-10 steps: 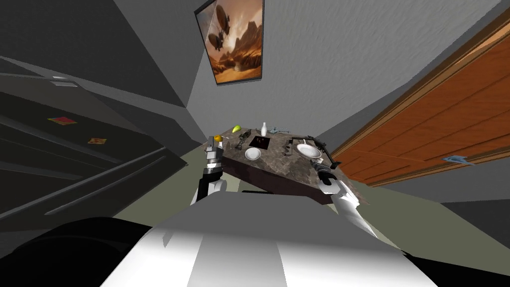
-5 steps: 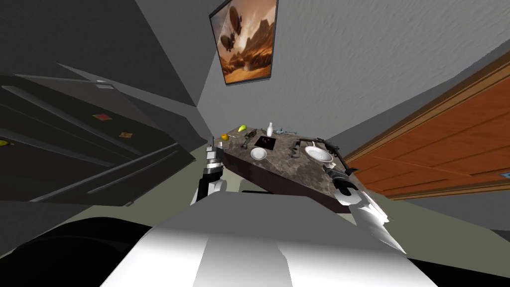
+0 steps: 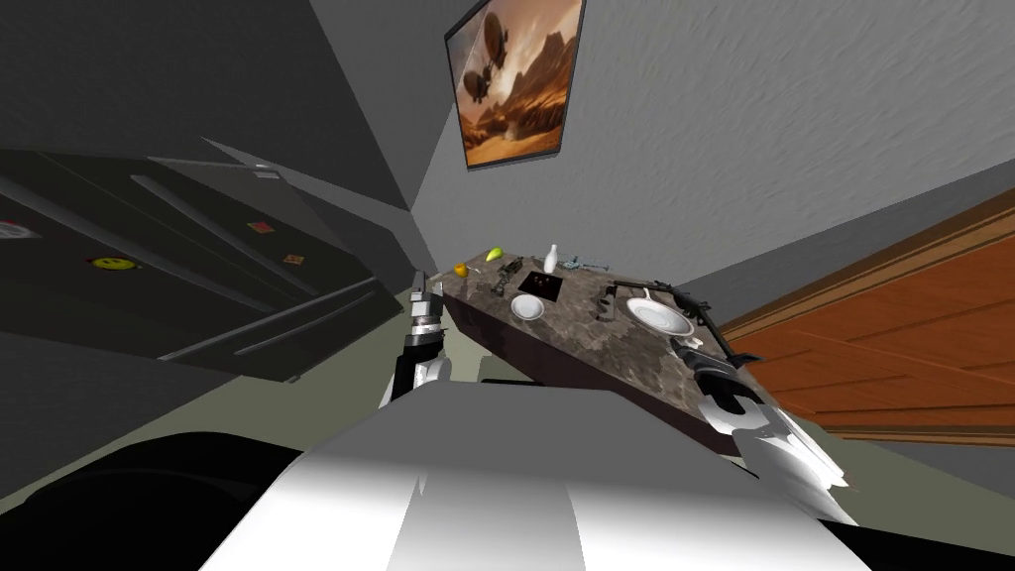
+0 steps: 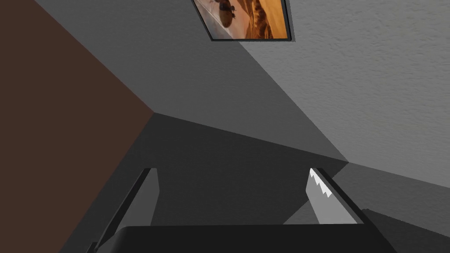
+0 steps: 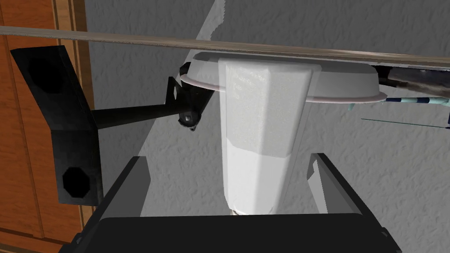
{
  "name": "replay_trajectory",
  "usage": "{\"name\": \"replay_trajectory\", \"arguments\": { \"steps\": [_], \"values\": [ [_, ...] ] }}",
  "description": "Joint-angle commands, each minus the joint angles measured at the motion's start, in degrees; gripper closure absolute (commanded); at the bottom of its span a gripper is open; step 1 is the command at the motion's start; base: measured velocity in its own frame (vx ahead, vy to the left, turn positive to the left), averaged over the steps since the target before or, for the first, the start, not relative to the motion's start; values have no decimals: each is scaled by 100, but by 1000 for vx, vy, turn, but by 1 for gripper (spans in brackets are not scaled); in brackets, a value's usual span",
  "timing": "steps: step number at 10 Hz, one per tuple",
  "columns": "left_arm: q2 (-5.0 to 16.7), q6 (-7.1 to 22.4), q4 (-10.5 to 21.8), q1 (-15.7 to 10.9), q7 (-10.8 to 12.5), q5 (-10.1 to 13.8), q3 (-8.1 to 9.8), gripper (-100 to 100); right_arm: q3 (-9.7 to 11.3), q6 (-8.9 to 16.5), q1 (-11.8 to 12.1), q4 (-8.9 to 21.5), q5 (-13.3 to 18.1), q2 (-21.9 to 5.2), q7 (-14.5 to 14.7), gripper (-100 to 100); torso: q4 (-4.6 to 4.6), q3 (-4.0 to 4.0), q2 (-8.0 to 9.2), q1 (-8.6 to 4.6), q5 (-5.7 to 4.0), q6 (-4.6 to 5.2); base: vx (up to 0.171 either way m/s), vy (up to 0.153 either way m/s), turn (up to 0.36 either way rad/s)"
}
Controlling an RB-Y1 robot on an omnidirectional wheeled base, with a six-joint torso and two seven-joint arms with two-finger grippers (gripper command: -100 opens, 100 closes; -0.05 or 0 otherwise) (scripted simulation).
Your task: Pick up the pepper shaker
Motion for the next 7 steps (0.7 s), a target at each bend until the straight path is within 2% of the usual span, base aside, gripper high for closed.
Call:
{"name": "replay_trajectory", "arguments": {
  "steps": [1,2,3,4,7],
  "values": [
    [0,0,0,0,0,0,0,0,-228,-262,-6,286,-12,-61,35,-100,0,0,0,0,0,0,16,53,107],
    [0,0,0,1,0,0,0,0,-228,-262,-6,341,-12,-61,35,-100,-1,-1,-2,1,0,3,14,21,-27],
    [0,0,0,1,0,0,1,0,-185,-197,13,249,-15,-66,-17,-100,-1,-2,-2,-9,-3,4,3,6,-10],
    [0,0,0,1,0,0,1,0,-196,-225,6,276,-14,-66,2,100,0,0,0,-15,-4,2,1,4,15],
    [1,0,0,1,0,0,1,0,-197,-221,5,272,-16,-66,-2,100,-1,1,3,-22,-6,2,0,0,-4]
  ]
}}
